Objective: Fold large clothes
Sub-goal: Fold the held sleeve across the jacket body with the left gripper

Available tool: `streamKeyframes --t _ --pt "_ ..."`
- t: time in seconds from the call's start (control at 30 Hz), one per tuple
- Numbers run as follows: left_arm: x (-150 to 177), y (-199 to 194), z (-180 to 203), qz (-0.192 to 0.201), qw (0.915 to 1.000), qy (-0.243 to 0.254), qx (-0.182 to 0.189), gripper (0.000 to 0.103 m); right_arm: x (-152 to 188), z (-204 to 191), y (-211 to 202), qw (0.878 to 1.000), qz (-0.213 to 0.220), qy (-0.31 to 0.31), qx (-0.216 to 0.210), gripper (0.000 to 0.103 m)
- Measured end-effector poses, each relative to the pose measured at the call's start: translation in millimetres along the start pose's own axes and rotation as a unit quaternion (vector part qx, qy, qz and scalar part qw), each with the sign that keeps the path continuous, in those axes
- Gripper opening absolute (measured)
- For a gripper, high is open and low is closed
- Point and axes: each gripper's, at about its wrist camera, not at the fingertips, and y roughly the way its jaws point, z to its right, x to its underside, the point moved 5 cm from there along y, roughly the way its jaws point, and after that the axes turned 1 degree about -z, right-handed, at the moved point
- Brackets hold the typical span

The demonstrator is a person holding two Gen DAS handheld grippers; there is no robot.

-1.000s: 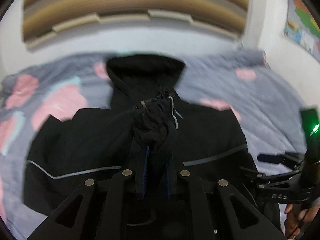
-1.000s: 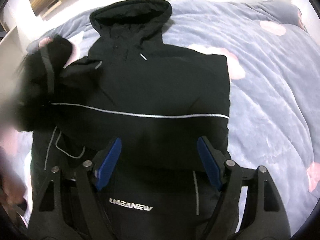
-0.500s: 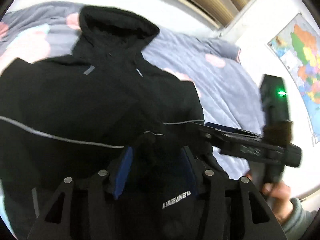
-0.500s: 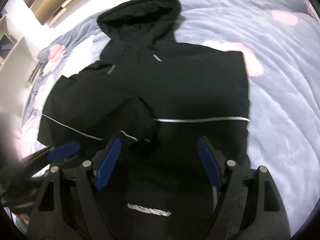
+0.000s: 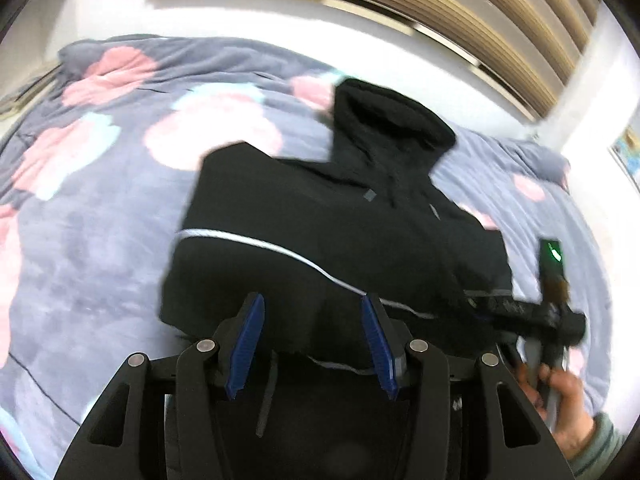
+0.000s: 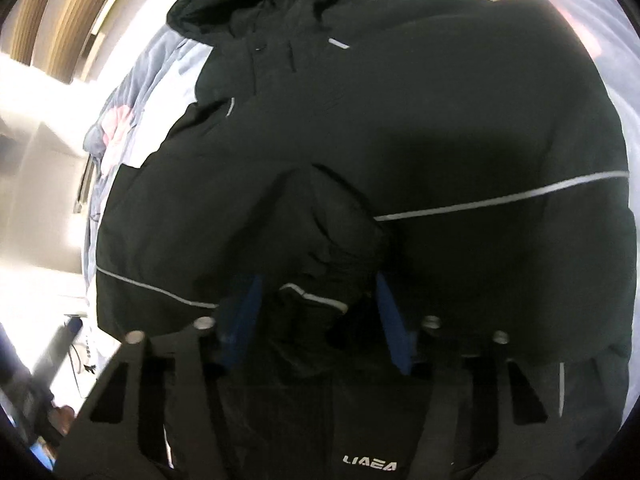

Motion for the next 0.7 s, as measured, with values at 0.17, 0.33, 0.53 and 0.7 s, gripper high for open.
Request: streamKeyframes --t 0.17,0.33,0.53,0.7 --pt "-29 9 -4 0.017 0.9993 0.019 -0.028 0.052 -13 -16 -58 0.996 0.061 -0.054 0.027 0.026" --pt "-41 39 11 -0.002 0.9986 0.050 -0.017 0.052 -39 -1 -126 0.984 0.128 -0.082 0.090 0.000" --pt "-28 81 16 -0.045 0.9984 0.030 -0.016 0.052 -37 28 -94 0.996 0.053 -0.051 0.044 0.052" --pt "-18 82 23 -0.051 0.9972 0.050 -0.022 0.052 -24 28 -44 0.999 0.009 -0.039 0.006 0.065"
